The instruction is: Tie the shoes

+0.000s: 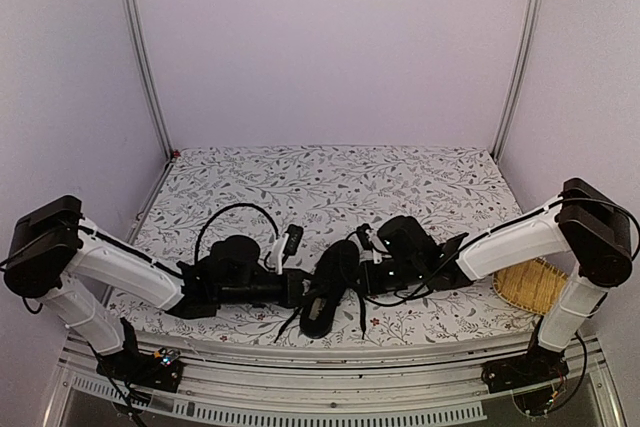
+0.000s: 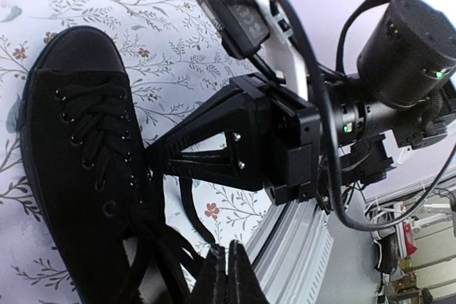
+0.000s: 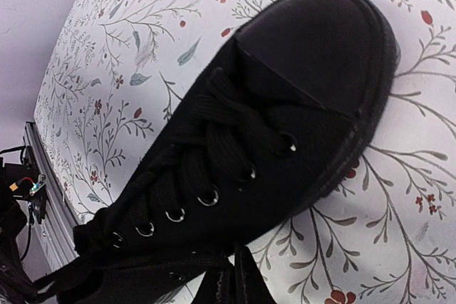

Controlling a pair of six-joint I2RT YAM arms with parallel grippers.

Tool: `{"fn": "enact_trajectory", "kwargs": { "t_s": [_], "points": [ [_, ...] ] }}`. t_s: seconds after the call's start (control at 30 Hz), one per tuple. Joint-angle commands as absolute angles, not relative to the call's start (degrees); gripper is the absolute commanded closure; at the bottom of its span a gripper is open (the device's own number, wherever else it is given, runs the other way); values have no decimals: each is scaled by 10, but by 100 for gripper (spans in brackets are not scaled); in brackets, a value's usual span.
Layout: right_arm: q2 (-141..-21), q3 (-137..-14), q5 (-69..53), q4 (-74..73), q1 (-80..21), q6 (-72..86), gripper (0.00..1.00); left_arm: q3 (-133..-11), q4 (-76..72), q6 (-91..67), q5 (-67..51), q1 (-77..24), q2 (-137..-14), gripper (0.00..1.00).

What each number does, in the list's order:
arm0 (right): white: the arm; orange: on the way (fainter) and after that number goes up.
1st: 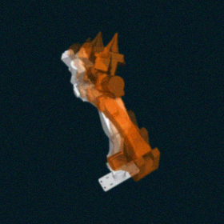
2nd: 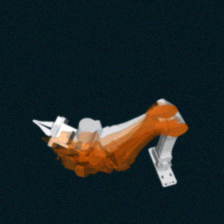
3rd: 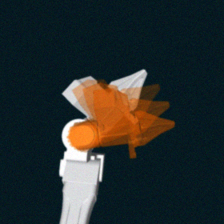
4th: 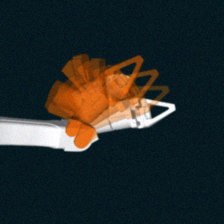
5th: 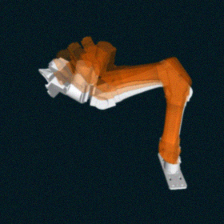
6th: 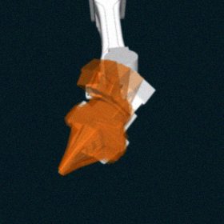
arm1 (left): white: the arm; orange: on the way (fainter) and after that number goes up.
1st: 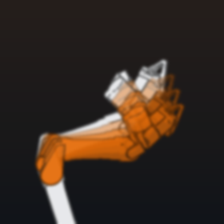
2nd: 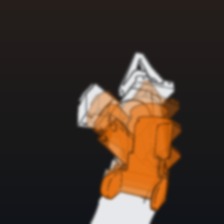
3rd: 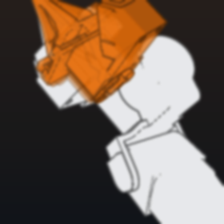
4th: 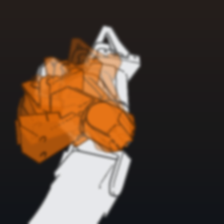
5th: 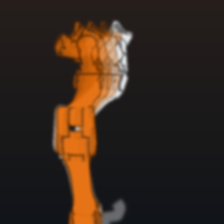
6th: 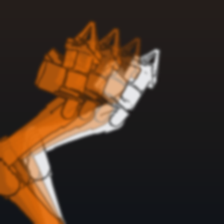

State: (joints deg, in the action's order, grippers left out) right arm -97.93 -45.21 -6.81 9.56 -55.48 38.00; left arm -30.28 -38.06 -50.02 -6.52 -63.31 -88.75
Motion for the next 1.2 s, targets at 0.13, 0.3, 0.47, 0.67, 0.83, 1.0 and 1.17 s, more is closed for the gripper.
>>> {"fn": "enact_trajectory", "kwargs": {
  "t_s": [0.13,0.3,0.47,0.67,0.83,1.0,1.17],
  "points": [
    [-963,-428,-60,73,-564,404,98,-280,-331,-442,-78,-571,-873,100],
    [-962,-447,-58,61,-578,414,98,-253,-332,-439,-85,-530,-883,100],
    [-990,-490,-60,55,-583,408,98,-233,-318,-425,-79,-512,-871,100],
    [-1056,-562,-49,24,-583,401,98,-223,-308,-424,-96,-502,-874,100],
    [-1053,-545,-44,24,-583,426,98,-208,-320,-438,-119,-509,-903,100],
    [-1031,-507,-40,36,-583,448,98,-216,-342,-452,-143,-556,-944,100],
    [-1012,-488,-57,52,-584,450,98,-239,-367,-487,-146,-610,-976,100]
  ]
}}
